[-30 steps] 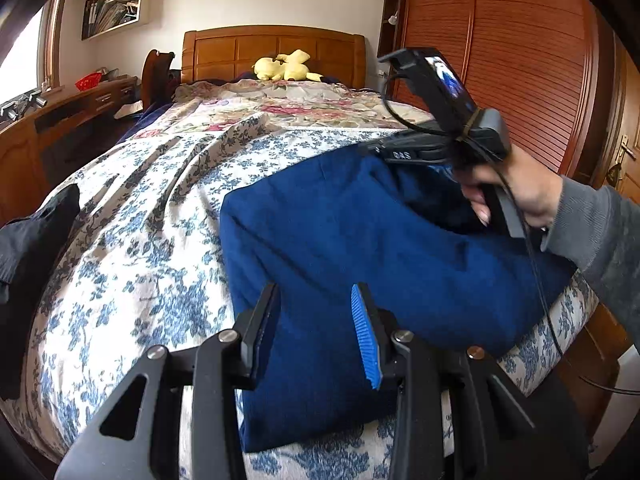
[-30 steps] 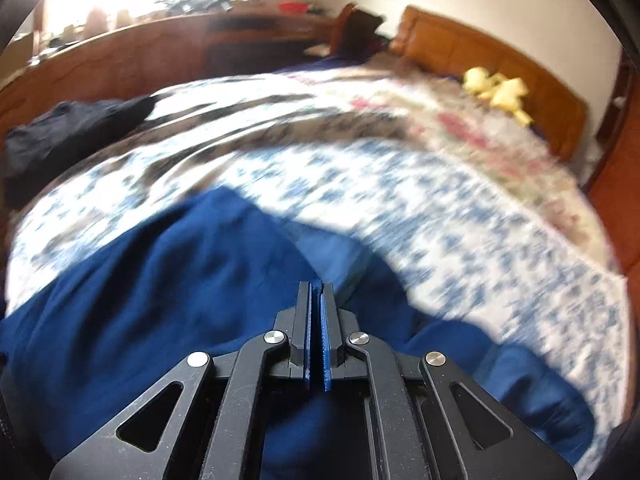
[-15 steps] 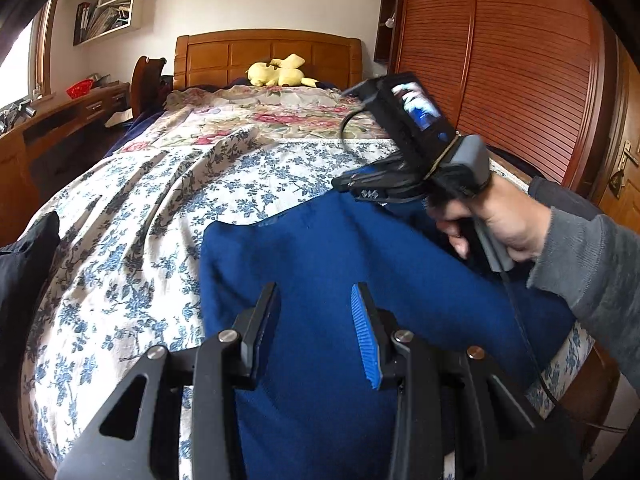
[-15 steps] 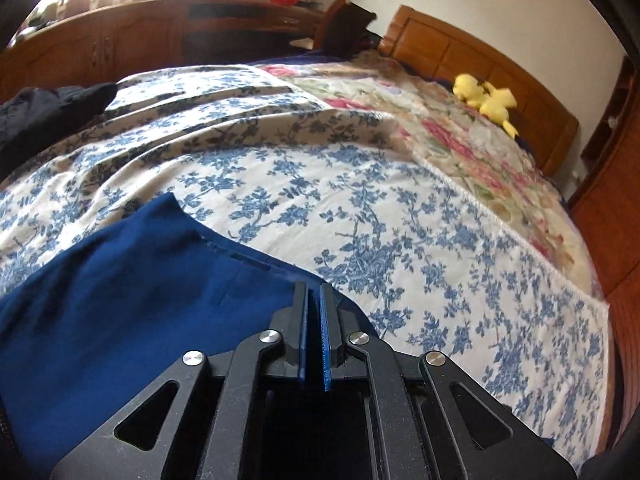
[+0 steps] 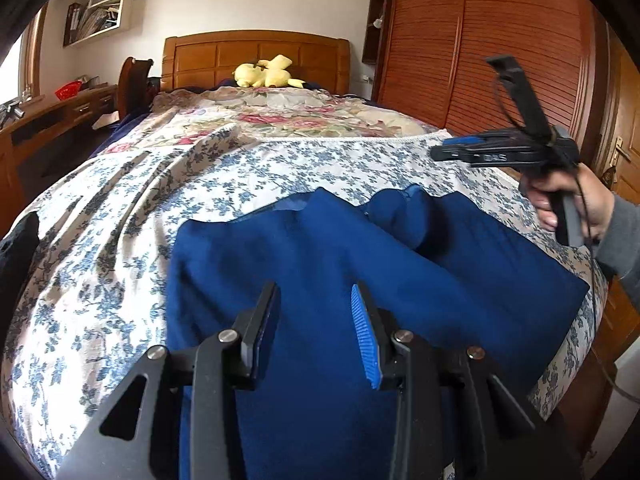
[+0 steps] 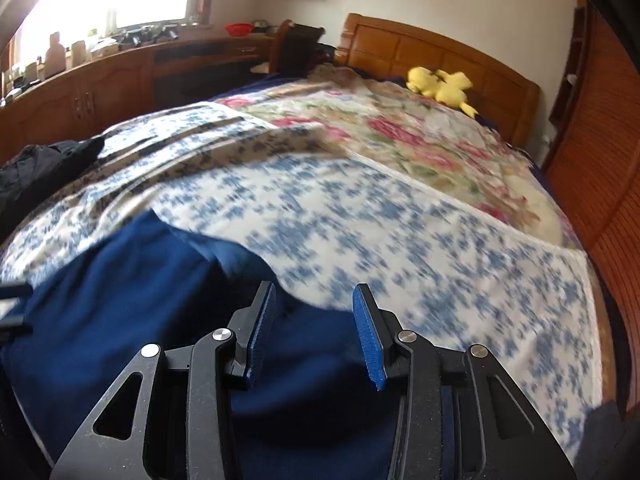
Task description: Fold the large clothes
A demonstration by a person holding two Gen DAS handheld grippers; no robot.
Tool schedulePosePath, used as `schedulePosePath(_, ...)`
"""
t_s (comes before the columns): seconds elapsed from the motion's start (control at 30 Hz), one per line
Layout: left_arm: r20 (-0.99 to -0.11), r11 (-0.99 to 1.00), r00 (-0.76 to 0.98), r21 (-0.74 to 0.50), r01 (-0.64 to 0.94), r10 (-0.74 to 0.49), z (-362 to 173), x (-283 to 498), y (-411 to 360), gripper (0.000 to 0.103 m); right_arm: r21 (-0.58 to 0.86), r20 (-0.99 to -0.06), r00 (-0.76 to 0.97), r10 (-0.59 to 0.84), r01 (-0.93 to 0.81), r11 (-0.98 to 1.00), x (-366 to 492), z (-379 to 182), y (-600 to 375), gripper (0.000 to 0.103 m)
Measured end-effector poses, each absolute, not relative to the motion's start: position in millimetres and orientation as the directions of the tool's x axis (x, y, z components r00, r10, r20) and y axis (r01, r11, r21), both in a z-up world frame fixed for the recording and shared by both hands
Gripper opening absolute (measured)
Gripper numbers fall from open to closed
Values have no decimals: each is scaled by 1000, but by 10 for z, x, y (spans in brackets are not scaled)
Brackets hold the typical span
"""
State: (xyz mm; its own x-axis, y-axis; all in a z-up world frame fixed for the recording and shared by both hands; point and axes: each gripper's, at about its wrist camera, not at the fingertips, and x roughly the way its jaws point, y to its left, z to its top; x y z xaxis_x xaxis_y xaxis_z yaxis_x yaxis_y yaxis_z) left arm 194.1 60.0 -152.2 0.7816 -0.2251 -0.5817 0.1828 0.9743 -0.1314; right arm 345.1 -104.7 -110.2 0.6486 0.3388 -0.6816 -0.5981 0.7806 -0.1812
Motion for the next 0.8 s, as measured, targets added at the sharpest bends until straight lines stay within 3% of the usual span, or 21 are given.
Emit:
schedulePosePath(0.53,-609,968,752,-158,196,-252,-1767,2063,471,35,-155,-791,602,107,-367,917,3881,-1789,-2429,41)
schedulePosePath(0.77,-612,966,747,-158,206,-260,-1785,2078,434,35,-13,-840,528,127,-253,967,4197,-2066,-2702,42)
schedulePosePath(0.8,-613,965,746,-159,207,-261,-1788,2082,426,35,2,-844,518,138,-255,967,4212,-2080,-2709,32)
